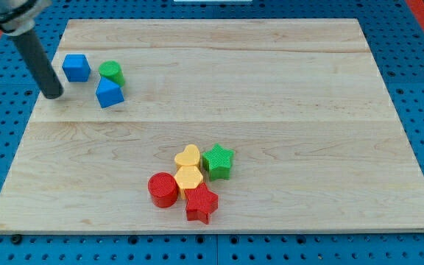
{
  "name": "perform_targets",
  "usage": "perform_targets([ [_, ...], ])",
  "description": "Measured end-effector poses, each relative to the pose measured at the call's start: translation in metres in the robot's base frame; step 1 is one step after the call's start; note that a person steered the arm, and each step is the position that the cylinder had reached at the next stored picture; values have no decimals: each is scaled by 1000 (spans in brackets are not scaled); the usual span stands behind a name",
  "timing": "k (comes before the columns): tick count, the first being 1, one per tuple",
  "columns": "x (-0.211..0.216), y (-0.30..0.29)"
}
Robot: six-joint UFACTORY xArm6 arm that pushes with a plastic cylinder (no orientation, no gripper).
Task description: Move the blue cube along with the green circle towards the right
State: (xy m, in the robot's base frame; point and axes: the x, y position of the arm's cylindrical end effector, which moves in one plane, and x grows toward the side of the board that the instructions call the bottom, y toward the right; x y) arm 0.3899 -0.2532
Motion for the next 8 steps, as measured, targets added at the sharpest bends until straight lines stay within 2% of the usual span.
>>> perform_targets([
  [1, 0, -43],
  [3, -56, -52],
  [5, -58, 7],
  [8, -31, 164],
])
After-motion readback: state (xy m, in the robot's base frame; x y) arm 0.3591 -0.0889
